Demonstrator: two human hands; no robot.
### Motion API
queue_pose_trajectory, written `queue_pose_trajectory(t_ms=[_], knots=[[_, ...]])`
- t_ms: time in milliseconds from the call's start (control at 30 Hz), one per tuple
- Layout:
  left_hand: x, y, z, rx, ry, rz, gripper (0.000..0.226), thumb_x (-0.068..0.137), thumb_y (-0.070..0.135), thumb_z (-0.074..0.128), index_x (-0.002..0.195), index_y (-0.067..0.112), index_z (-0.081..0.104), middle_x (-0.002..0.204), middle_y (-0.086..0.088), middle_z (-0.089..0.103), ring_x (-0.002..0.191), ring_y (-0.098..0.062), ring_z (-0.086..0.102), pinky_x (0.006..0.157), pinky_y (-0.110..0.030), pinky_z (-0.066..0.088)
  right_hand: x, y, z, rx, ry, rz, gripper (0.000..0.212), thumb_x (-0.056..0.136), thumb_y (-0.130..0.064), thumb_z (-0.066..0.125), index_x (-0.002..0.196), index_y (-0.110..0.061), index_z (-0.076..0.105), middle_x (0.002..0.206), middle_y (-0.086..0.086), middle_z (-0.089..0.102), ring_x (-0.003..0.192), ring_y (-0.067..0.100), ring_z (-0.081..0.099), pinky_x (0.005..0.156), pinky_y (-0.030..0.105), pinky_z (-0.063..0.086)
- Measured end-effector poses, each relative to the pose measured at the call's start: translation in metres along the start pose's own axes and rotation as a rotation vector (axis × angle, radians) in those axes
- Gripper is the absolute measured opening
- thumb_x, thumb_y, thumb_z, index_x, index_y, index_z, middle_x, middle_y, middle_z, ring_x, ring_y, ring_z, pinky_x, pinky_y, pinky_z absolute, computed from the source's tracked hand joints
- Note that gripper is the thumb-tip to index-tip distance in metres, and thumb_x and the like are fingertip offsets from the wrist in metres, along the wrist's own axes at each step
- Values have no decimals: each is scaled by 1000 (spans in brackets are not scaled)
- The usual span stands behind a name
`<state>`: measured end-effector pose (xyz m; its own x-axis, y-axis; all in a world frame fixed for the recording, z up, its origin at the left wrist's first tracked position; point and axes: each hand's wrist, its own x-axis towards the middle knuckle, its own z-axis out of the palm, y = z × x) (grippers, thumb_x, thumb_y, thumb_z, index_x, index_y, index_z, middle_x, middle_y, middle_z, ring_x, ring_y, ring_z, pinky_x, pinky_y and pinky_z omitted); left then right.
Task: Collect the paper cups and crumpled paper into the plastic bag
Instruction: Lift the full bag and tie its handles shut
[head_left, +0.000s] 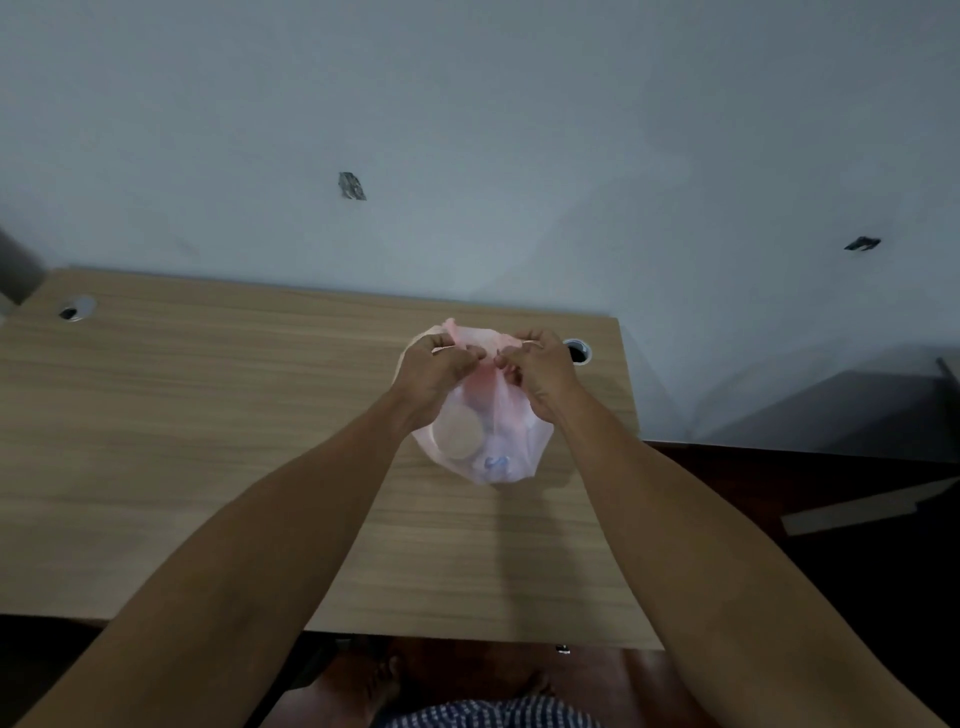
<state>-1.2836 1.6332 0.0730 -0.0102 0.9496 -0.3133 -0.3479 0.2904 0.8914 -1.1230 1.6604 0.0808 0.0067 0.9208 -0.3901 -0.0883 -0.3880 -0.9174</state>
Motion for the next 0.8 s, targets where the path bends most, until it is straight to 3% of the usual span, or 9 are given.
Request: queue_pose_trajectory(t_ms=[67, 133, 200, 300, 433, 533, 667, 800], knots=[[-2, -1, 0, -43, -1, -32, 13, 96, -7, 58, 89, -4, 69, 84, -12, 75, 80, -18, 71, 77, -22, 58, 0, 1, -2, -9, 35, 13, 25, 90, 9, 64, 108, -7, 59, 78, 20, 70, 54, 16, 58, 54, 26, 46], [-4, 1, 1, -60, 6, -51, 14, 100, 3, 58, 92, -1, 68, 83, -10, 74, 77, -18, 71, 69, -22, 58, 2, 4, -6, -16, 41, 27, 6, 94, 4, 64, 97, -1, 63, 75, 20, 70, 53, 16, 59, 55, 27, 47], [-7, 2, 2, -43, 1, -72, 11, 100, 14, 62, 98, 5, 67, 82, -8, 72, 66, -17, 68, 59, -25, 57, 2, 7, -6, 21, 43, 27, 13, 99, -3, 62, 87, -7, 62, 70, 14, 68, 55, 19, 57, 54, 28, 46], [-12, 0, 3, -53, -41, -110, 20, 99, 22, 64, 110, 5, 67, 78, -4, 64, 56, -13, 58, 52, -26, 52, 4, 11, -3, 28, 35, 17, 12, 103, -15, 59, 90, -15, 62, 70, 11, 66, 53, 19, 53, 48, 26, 39], [-14, 0, 5, -129, -136, -200, 19, 97, 20, 66, 110, 7, 69, 75, -1, 56, 56, -9, 50, 53, -22, 48, 2, 6, -3, 57, 5, 90, 21, 96, -1, 57, 78, -11, 59, 61, 5, 50, 49, 13, 38, 40, 23, 25], [-16, 2, 6, -130, -175, -240, 15, 99, 22, 62, 103, 10, 70, 72, 1, 53, 55, -8, 44, 53, -21, 43, 1, 4, -2, 197, -1, 172, 29, 89, 6, 48, 64, -9, 51, 61, 5, 40, 52, 13, 31, 46, 25, 19], [-13, 5, 5, -131, -167, -220, 18, 99, 26, 62, 101, 10, 69, 72, 2, 51, 55, -8, 42, 54, -21, 39, 2, 7, -2, 174, -66, 129, 26, 93, 8, 52, 72, -6, 57, 67, 8, 45, 54, 13, 35, 48, 23, 31], [-7, 4, -1, -173, -176, -277, 18, 100, 25, 57, 100, 11, 69, 73, 3, 50, 55, -8, 40, 55, -21, 35, 2, 10, -3, 123, -57, 81, 19, 98, 10, 52, 99, -2, 67, 75, 11, 66, 59, 16, 57, 52, 22, 46]])
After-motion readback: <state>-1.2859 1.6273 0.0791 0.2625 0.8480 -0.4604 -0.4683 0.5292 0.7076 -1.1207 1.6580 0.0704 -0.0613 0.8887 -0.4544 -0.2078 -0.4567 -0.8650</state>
